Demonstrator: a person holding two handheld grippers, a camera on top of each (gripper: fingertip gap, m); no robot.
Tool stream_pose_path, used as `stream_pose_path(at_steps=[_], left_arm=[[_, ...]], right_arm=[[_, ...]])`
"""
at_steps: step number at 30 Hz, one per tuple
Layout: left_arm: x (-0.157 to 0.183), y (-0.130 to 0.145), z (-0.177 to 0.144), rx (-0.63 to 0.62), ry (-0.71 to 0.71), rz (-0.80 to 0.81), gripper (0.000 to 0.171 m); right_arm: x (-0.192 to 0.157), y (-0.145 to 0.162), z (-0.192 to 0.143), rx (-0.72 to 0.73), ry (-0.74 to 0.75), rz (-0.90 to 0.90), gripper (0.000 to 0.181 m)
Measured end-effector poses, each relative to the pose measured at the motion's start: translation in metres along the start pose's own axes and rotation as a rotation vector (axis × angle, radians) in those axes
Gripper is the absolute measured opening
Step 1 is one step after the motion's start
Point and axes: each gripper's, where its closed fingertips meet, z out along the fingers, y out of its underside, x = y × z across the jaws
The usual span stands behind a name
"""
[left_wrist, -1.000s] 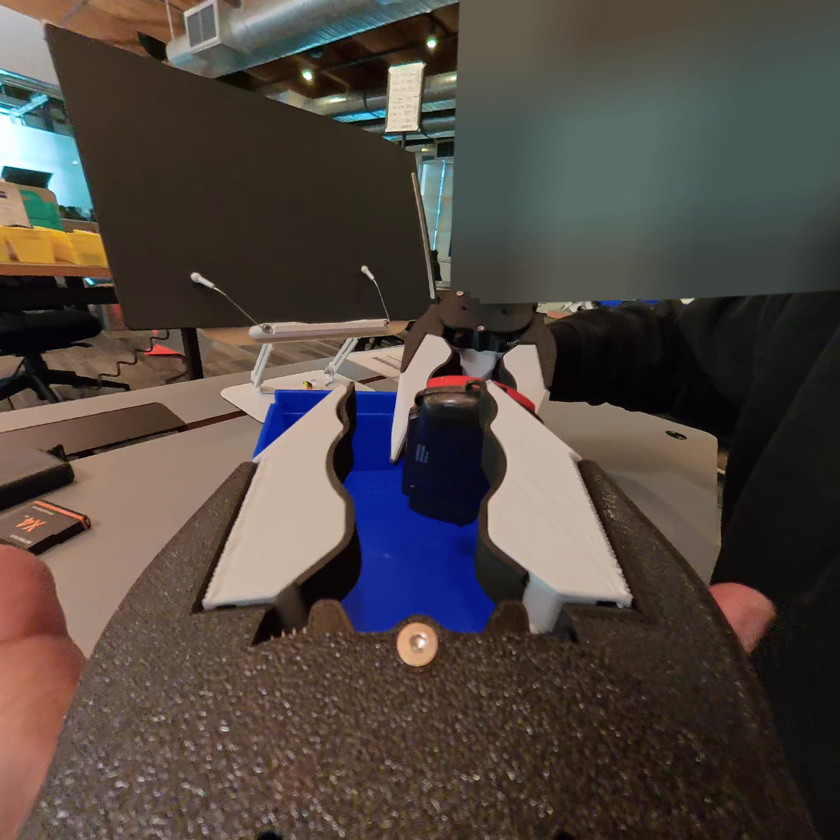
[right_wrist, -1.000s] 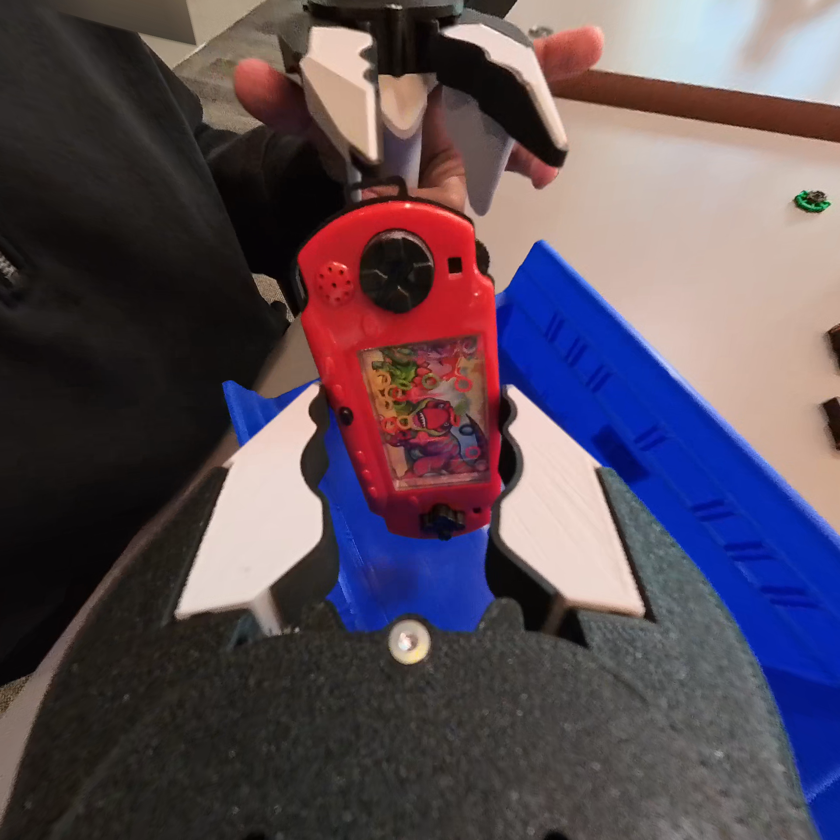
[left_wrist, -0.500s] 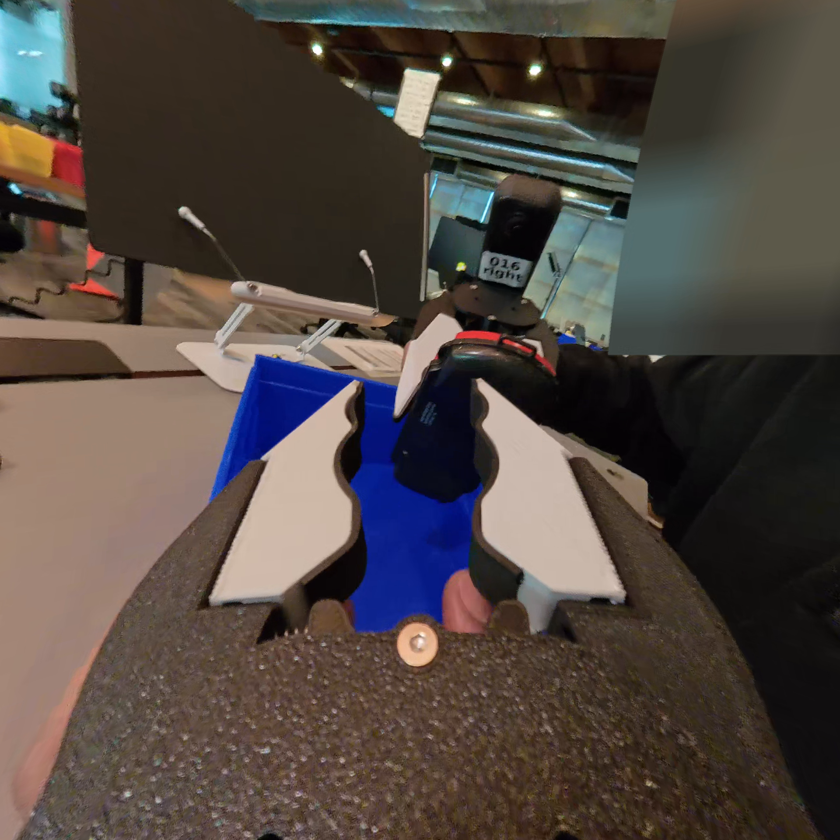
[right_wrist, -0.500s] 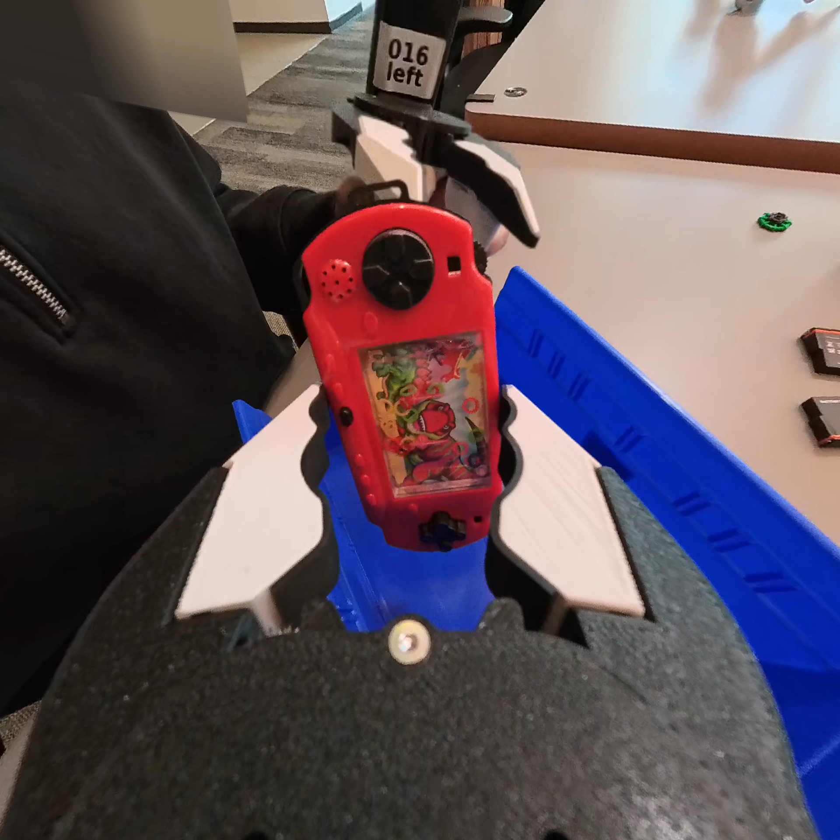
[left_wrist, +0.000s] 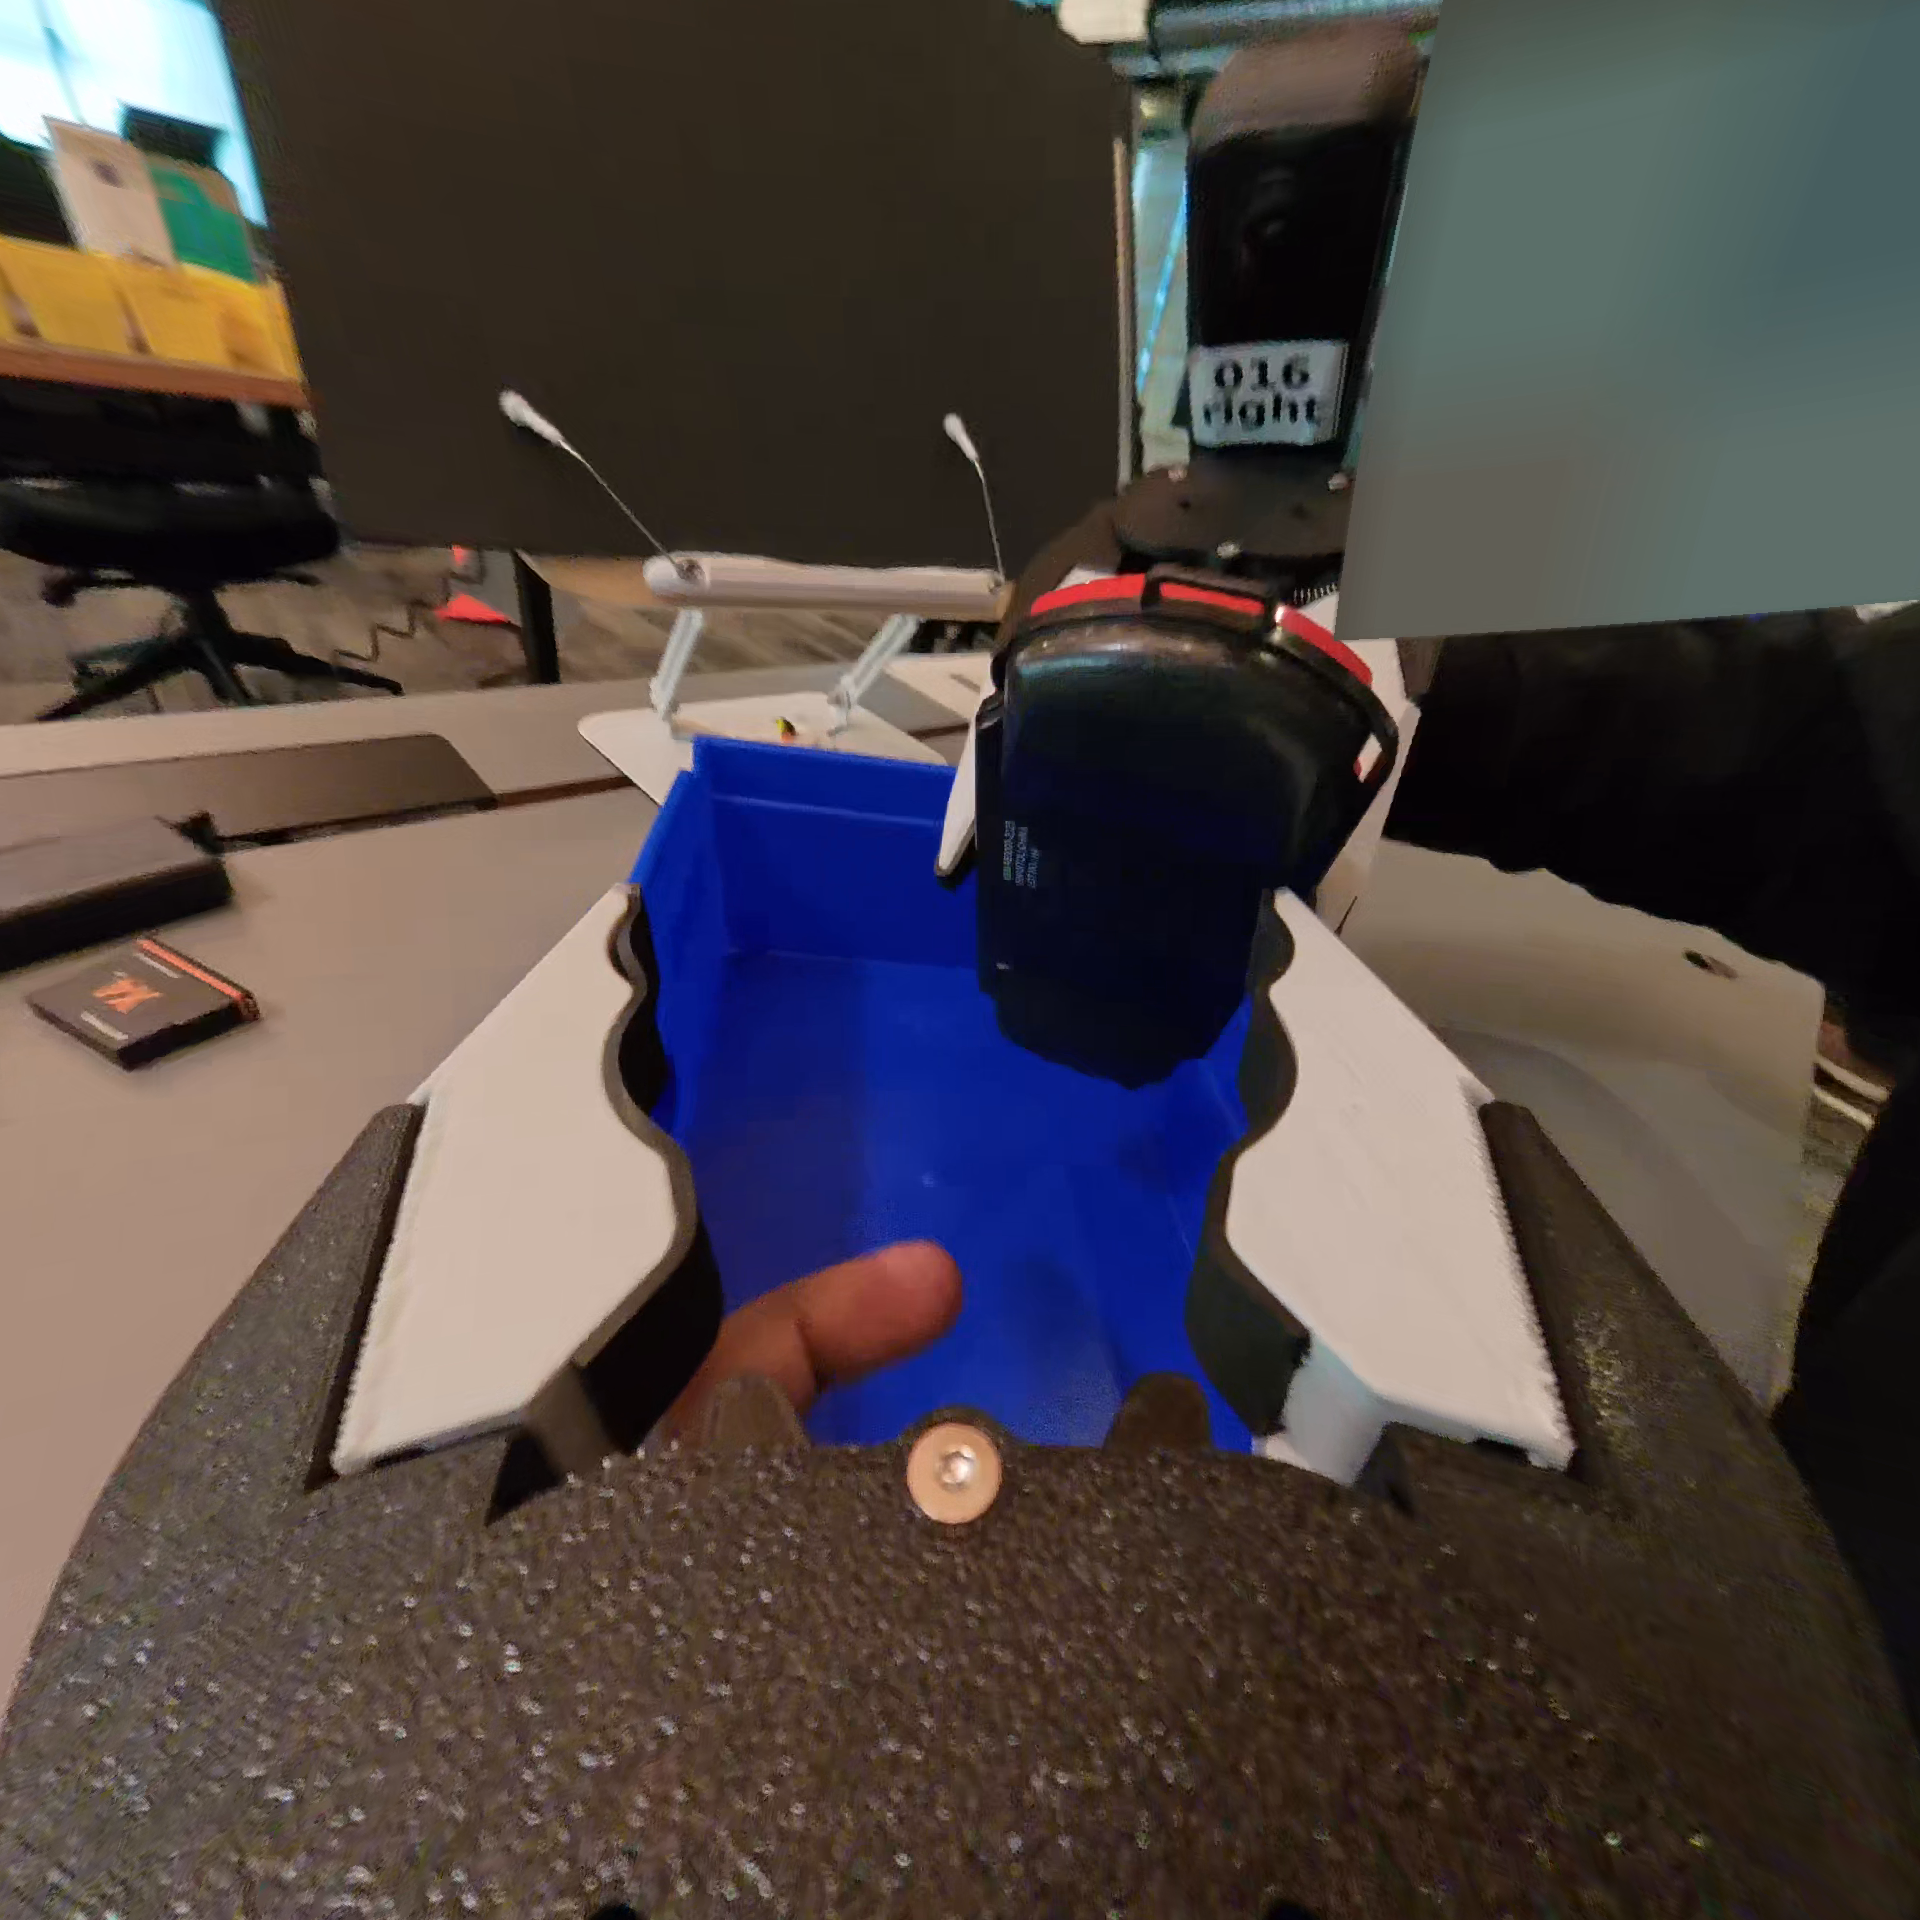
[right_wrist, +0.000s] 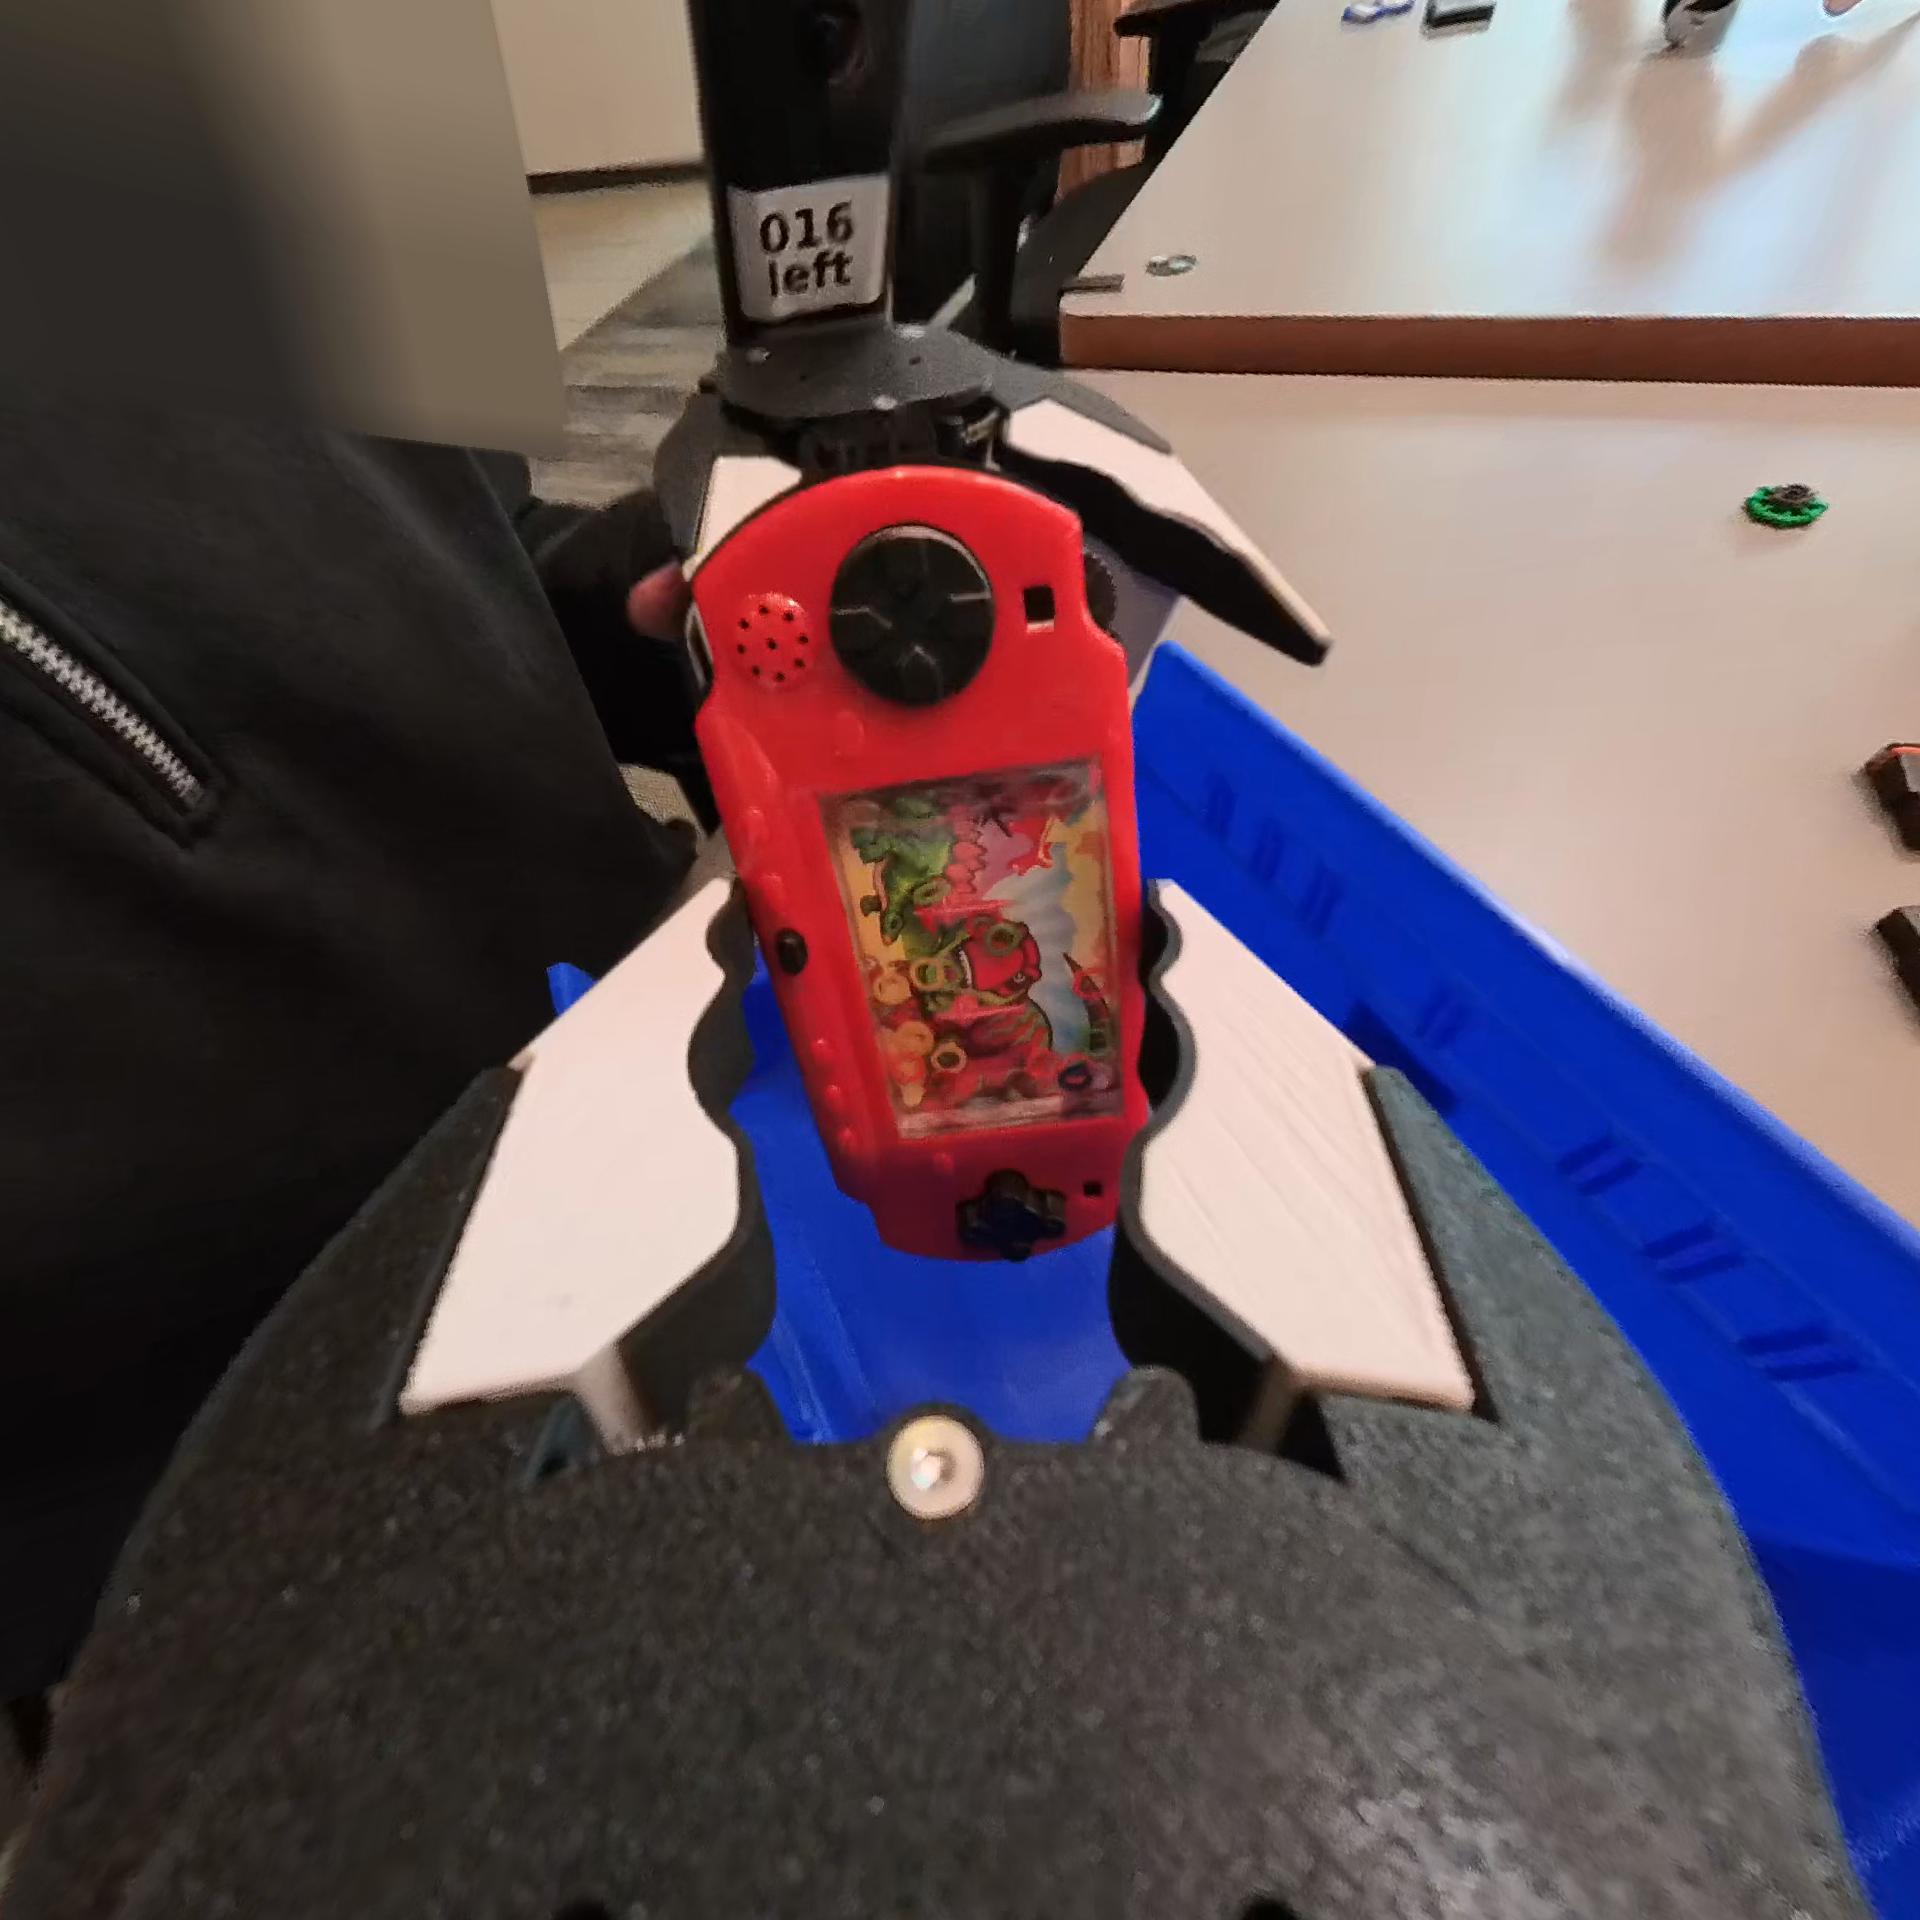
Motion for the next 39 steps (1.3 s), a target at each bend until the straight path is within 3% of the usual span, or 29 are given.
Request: stream_pose_path(at_steps=[1, 2, 3, 4, 5, 9, 12, 15, 22, 31, 39], left_arm=[[0.004, -0.003, -0.002, 0.014, 0.027, -0.006, 0.115], [0.023, -0.005, -0.006, 0.018, 0.158, -0.003, 0.115], [0.041, -0.01, -0.012, 0.047, 0.283, -0.01, 0.121], [0.052, -0.016, -0.018, 0.082, 0.357, -0.03, 0.132], [0.055, -0.021, -0.02, 0.1, 0.386, -0.049, 0.131], [0.055, -0.02, -0.012, 0.074, 0.369, -0.056, 0.141], [0.058, -0.015, -0.005, 0.045, 0.371, -0.053, 0.137], [0.057, -0.015, -0.003, 0.056, 0.353, -0.032, 0.096], [0.044, -0.035, -0.017, 0.184, 0.336, -0.084, 0.069], [0.053, -0.033, -0.019, 0.196, 0.345, -0.027, 0.081], [0.05, -0.033, -0.018, 0.21, 0.296, 0.026, 0.073]], right_arm=[[0.002, -0.003, -0.001, 0.019, 0.003, 0.012, 0.075], [0.002, -0.005, -0.001, 0.032, -0.003, 0.021, 0.075], [0.002, -0.006, -0.001, 0.043, -0.01, 0.027, 0.075], [0.003, -0.007, -0.001, 0.046, -0.008, 0.027, 0.074], [0.004, -0.006, 0.0, 0.037, -0.005, 0.018, 0.074], [-0.005, 0.001, 0.01, -0.006, -0.034, -0.022, 0.075], [-0.012, -0.003, 0.017, 0.006, -0.074, -0.02, 0.075], [-0.015, -0.003, 0.021, 0.009, -0.087, -0.023, 0.075], [-0.014, -0.003, 0.019, 0.04, -0.082, -0.003, 0.075], [-0.016, -0.005, 0.022, 0.056, -0.094, 0.0, 0.074], [-0.018, -0.008, 0.023, 0.056, -0.097, -0.009, 0.074]])
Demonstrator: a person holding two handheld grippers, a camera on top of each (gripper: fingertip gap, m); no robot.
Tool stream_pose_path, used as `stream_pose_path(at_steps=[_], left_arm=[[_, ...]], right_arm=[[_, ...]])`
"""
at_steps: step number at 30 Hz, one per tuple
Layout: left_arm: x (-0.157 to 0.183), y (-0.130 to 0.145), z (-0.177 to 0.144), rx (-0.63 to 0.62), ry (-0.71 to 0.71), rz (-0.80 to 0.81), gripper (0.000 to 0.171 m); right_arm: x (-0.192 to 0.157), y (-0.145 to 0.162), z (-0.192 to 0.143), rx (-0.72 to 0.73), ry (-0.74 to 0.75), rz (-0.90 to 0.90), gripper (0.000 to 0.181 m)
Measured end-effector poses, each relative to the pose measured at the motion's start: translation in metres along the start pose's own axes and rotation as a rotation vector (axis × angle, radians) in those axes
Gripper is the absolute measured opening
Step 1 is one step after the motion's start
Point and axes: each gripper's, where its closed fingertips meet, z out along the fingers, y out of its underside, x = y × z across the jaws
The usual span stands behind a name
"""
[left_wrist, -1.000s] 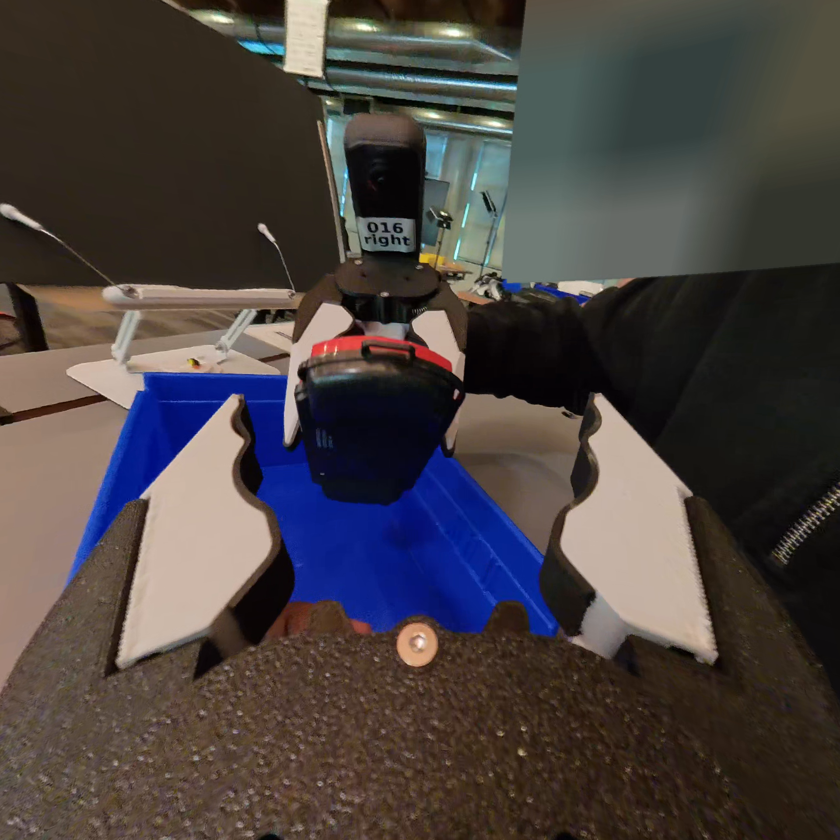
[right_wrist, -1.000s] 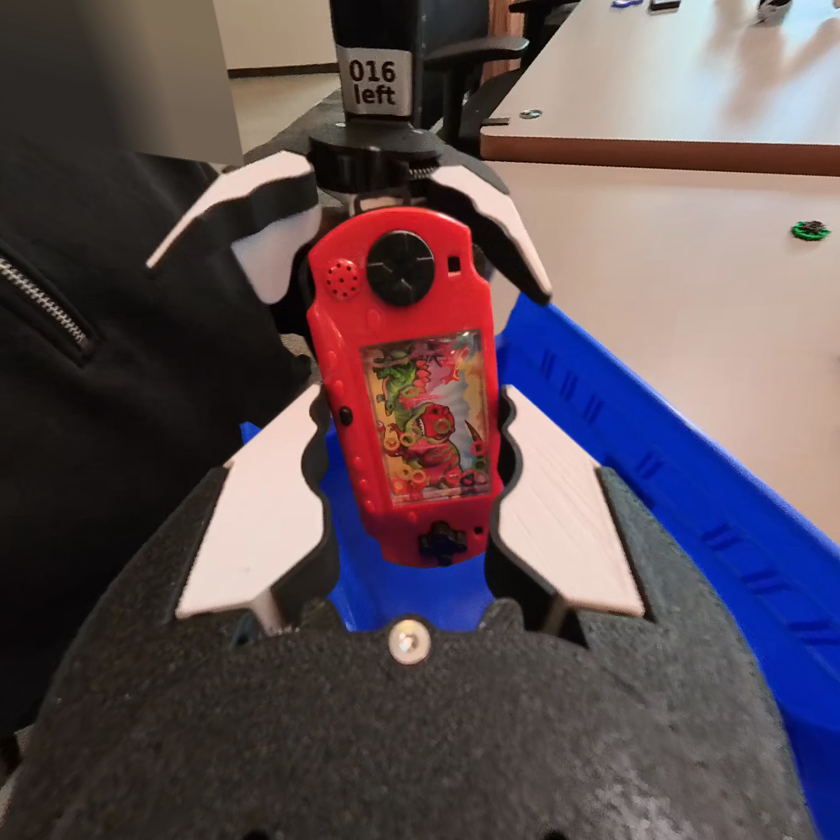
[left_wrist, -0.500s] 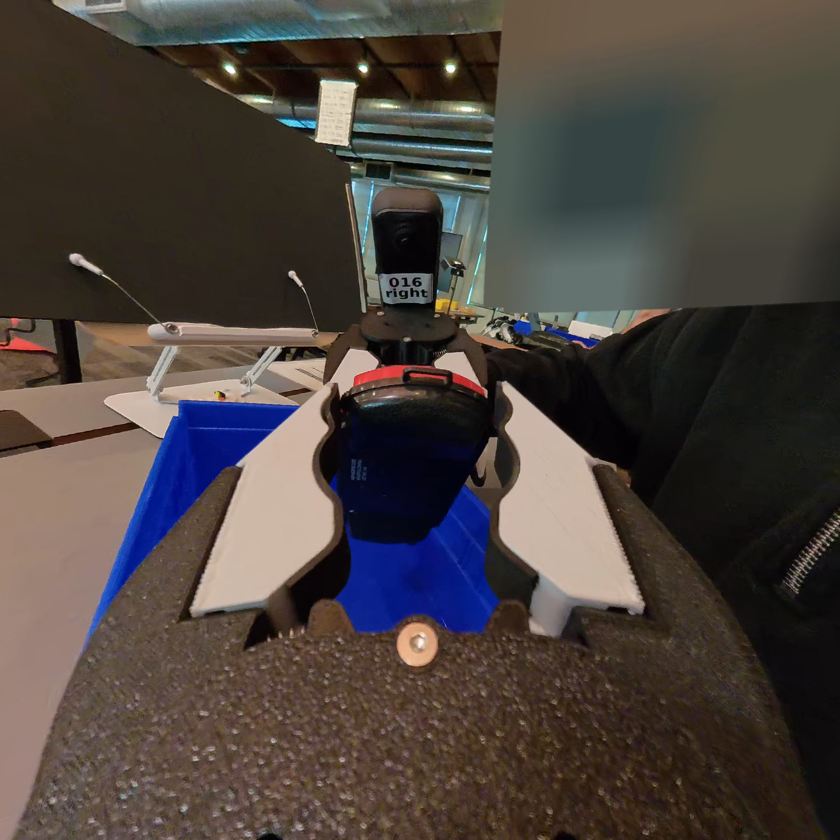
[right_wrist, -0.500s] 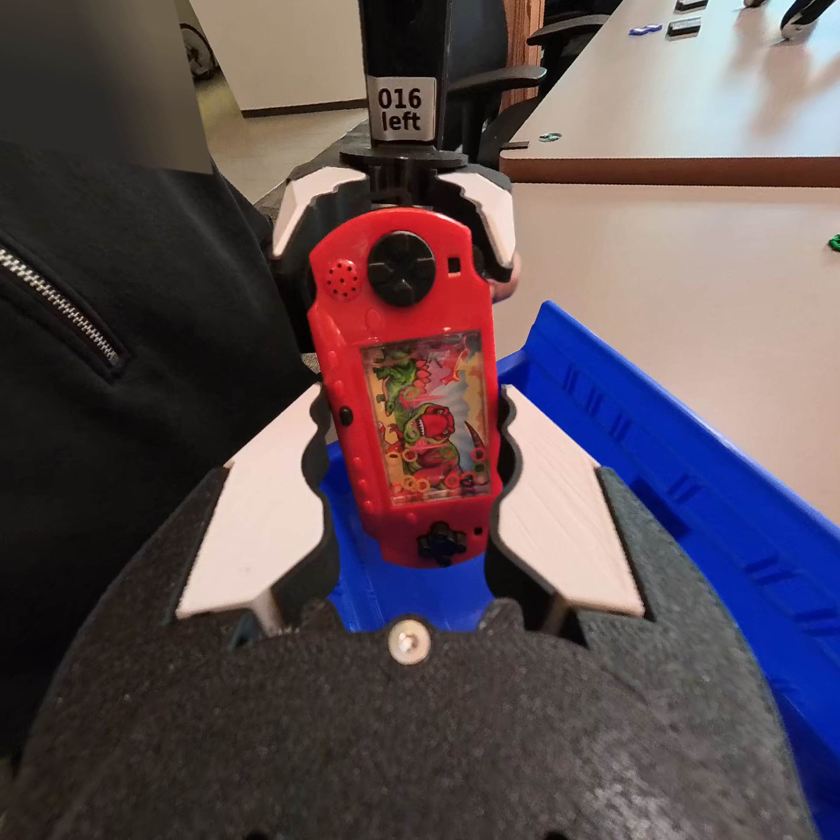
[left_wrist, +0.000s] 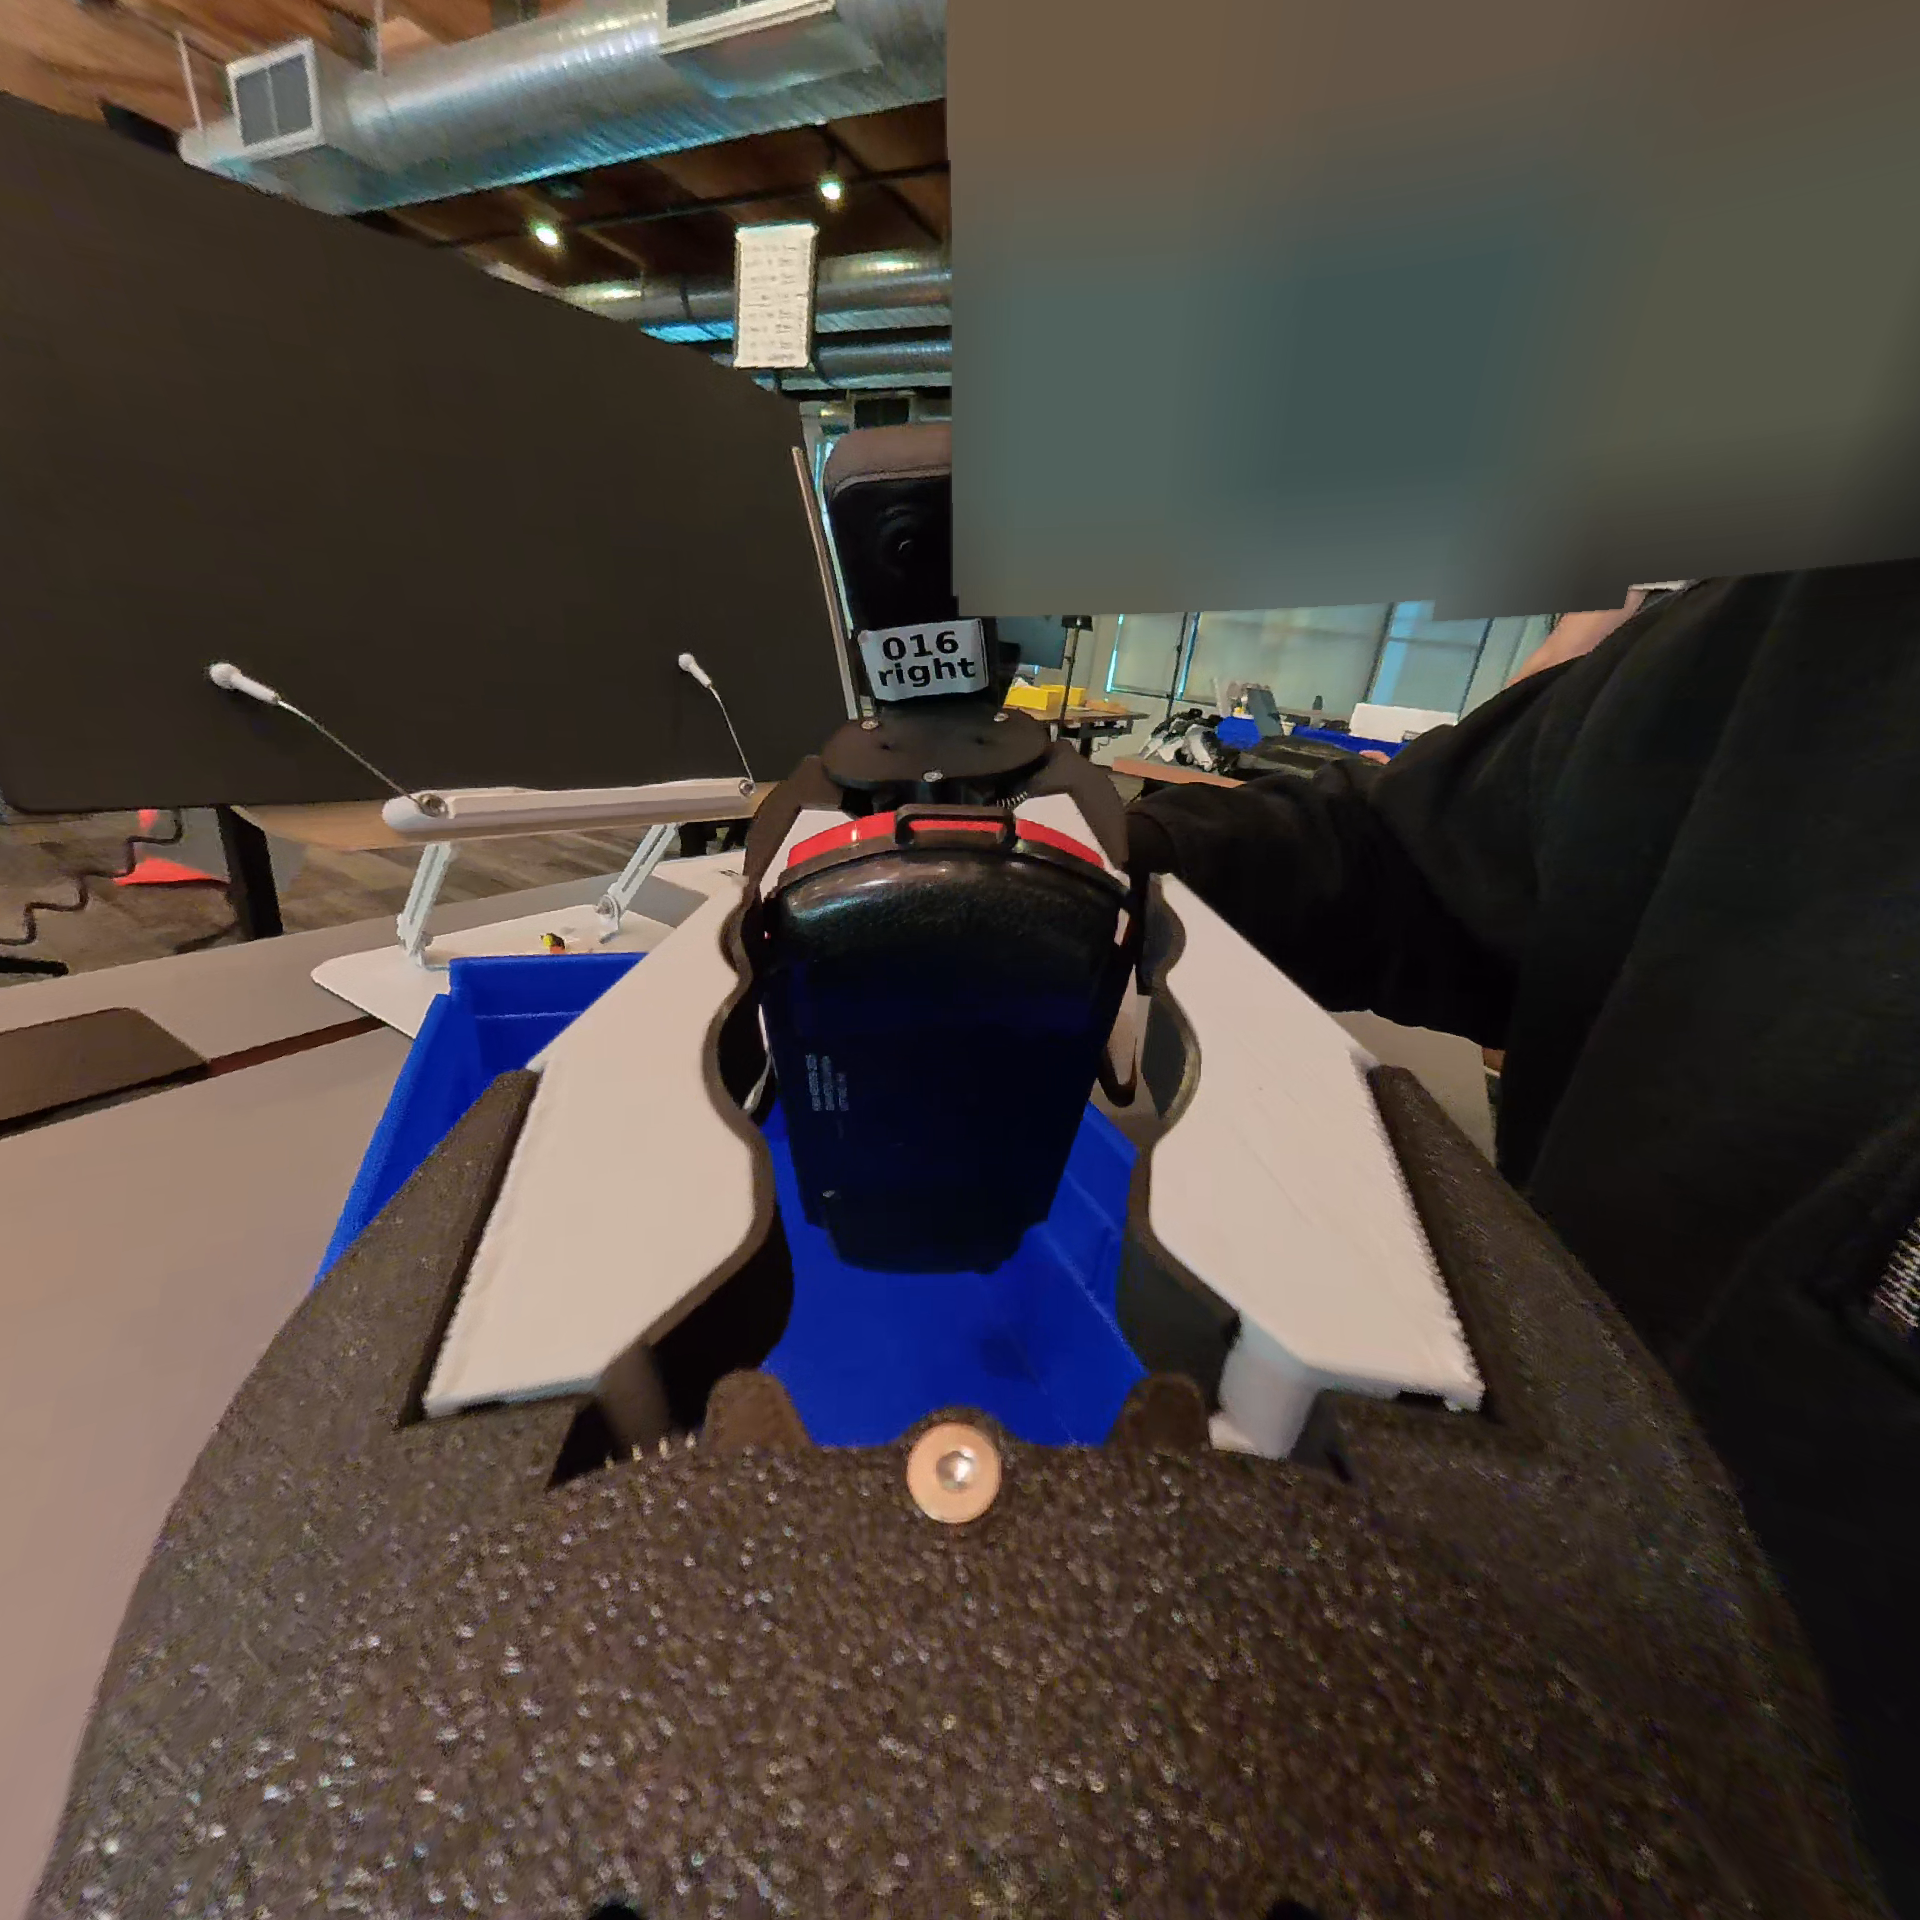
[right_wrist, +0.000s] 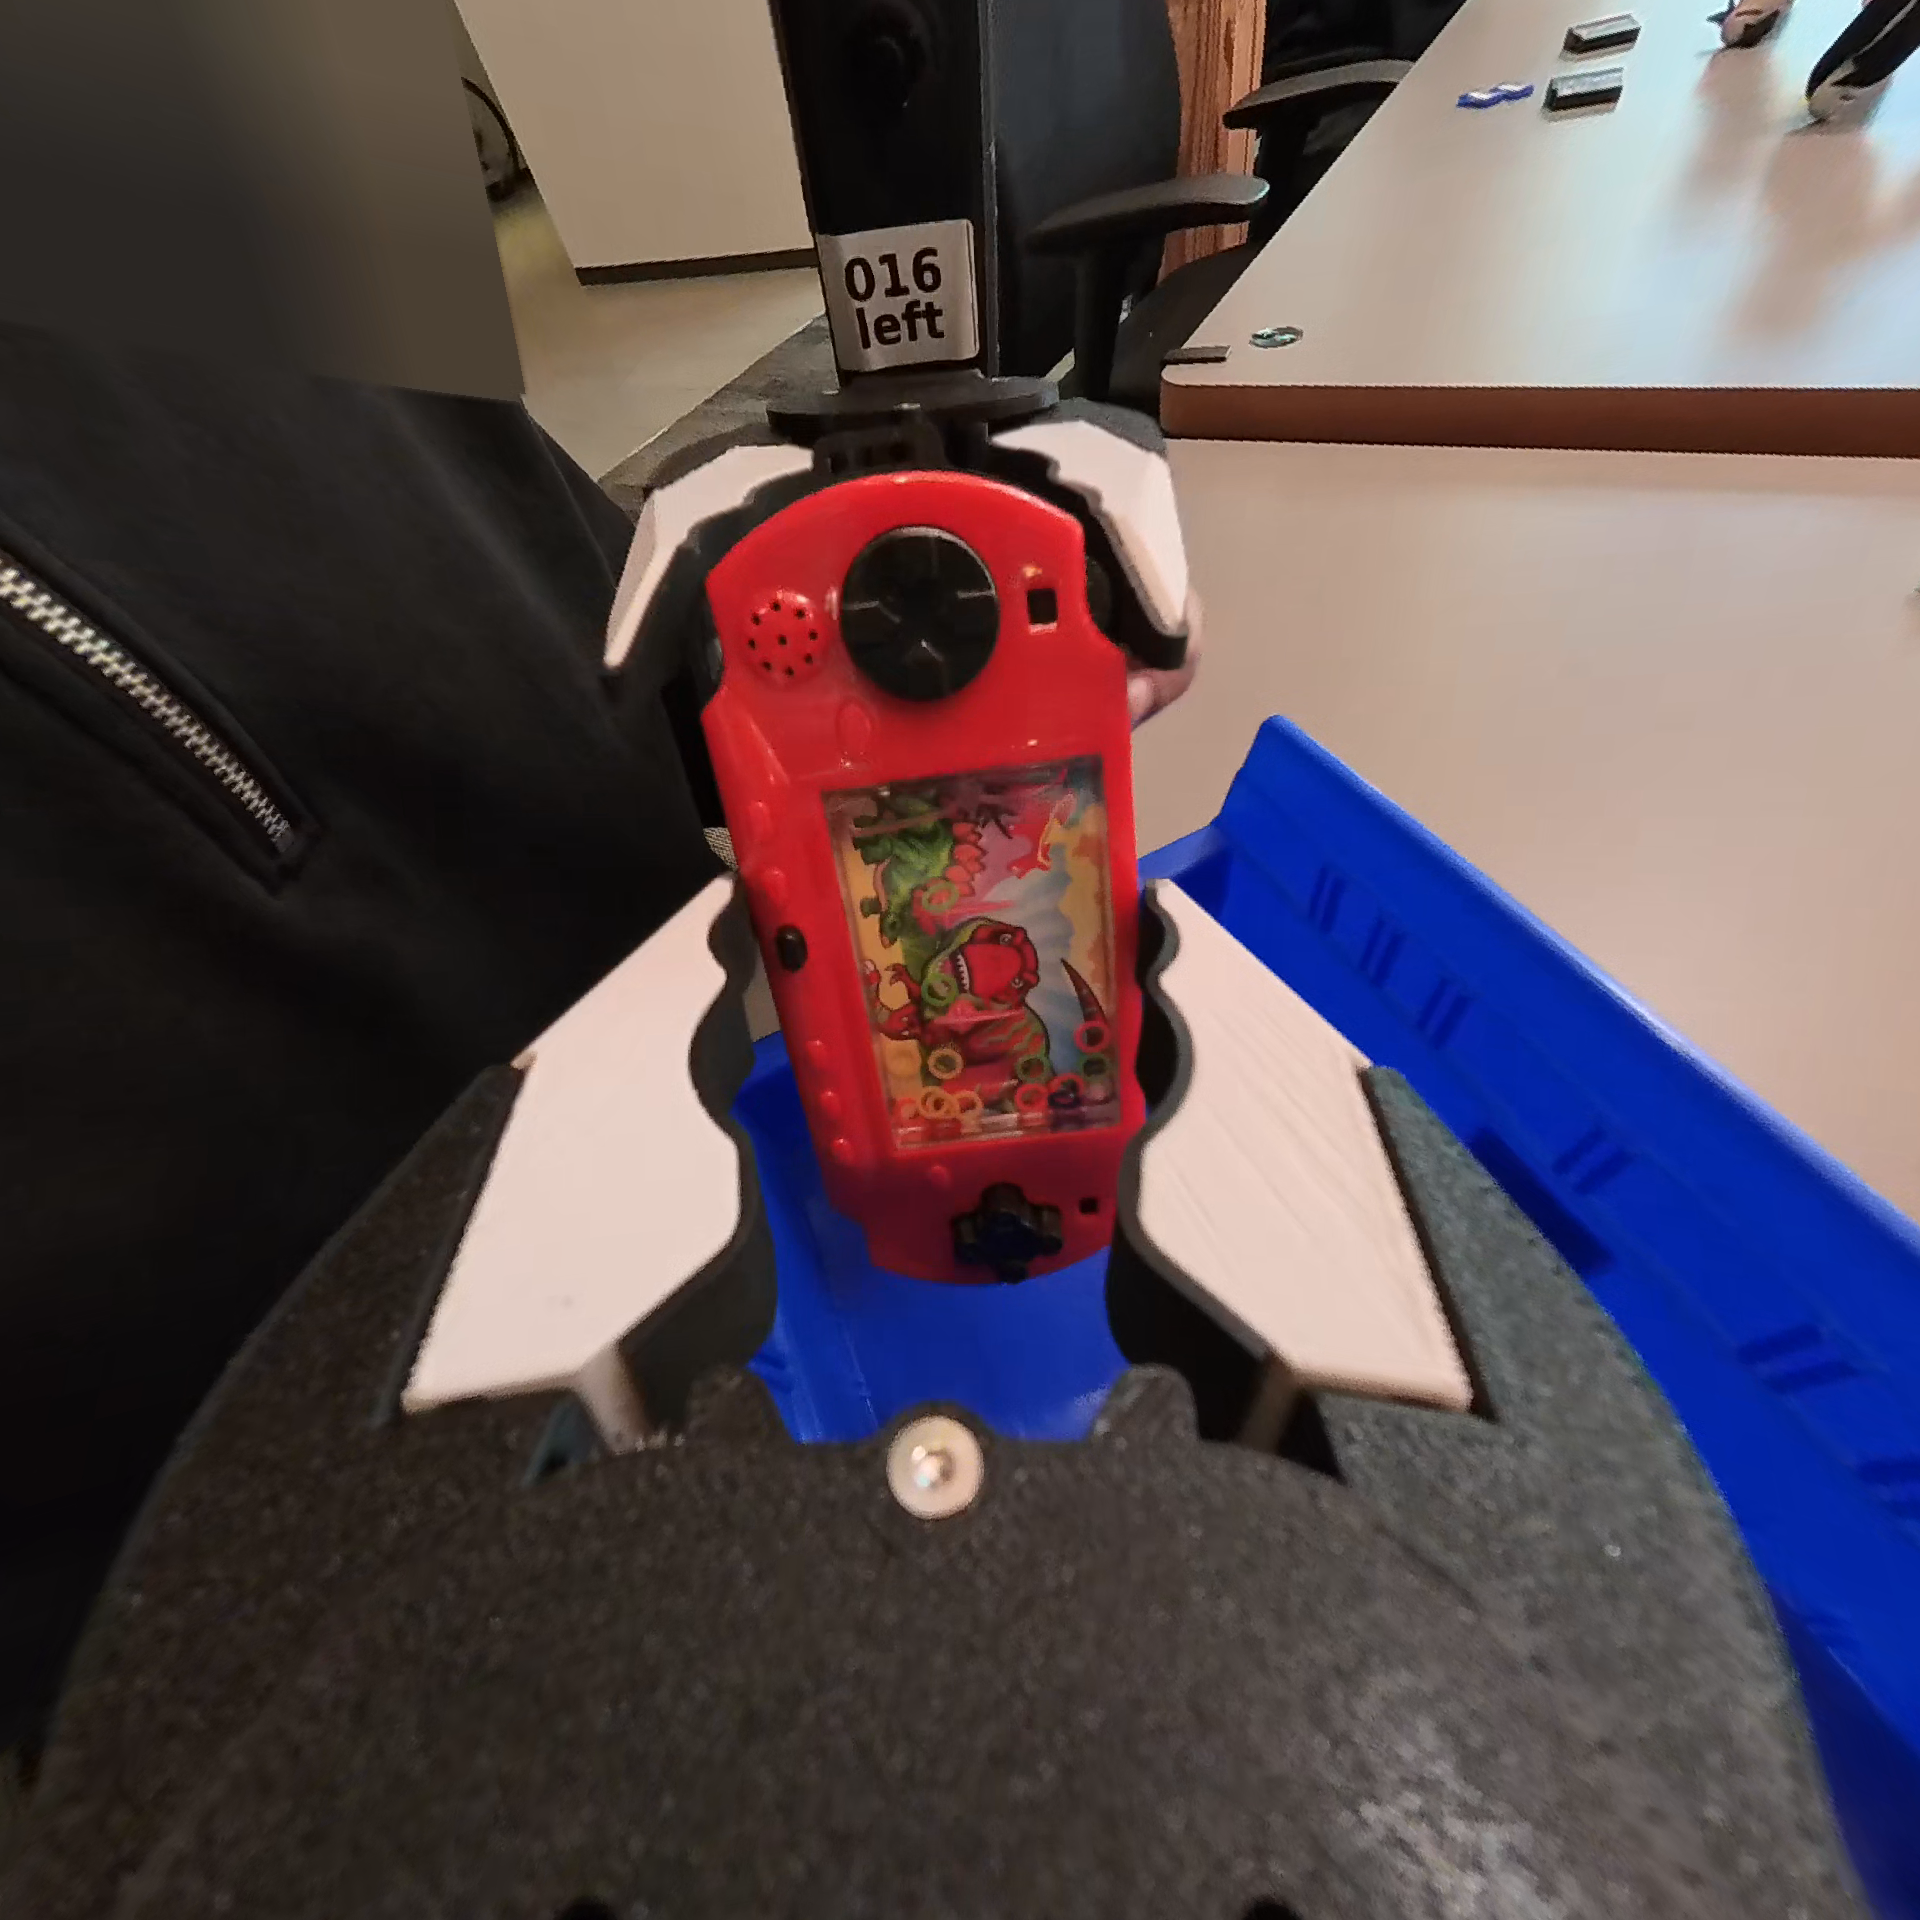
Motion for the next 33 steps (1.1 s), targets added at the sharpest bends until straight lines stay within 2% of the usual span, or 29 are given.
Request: stream_pose_path(at_steps=[5, 9, 15, 18, 25, 30, 33], left_arm=[[0.0, 0.0, 0.0, -0.007, -0.001, 0.02, 0.072], [-0.011, 0.012, 0.0, -0.061, -0.055, 0.022, 0.071], [-0.015, 0.023, -0.001, -0.103, -0.087, 0.026, 0.071], [-0.014, 0.029, 0.001, -0.134, -0.08, 0.032, 0.071], [-0.016, 0.041, 0.007, -0.217, -0.115, 0.092, 0.071], [-0.012, 0.041, 0.008, -0.203, -0.075, 0.045, 0.071], [-0.008, 0.044, 0.007, -0.203, -0.043, 0.033, 0.071]], right_arm=[[0.001, 0.0, 0.0, -0.001, 0.023, -0.017, 0.074], [0.013, 0.002, -0.006, 0.004, 0.122, -0.042, 0.073], [0.015, -0.012, -0.022, 0.107, 0.188, -0.029, 0.071], [0.01, -0.019, -0.025, 0.148, 0.192, -0.038, 0.06], [0.0, -0.024, -0.02, 0.129, 0.192, -0.045, 0.056], [0.0, -0.018, -0.021, 0.087, 0.245, -0.092, 0.04], [-0.001, -0.016, -0.024, 0.094, 0.23, -0.07, 0.039]])
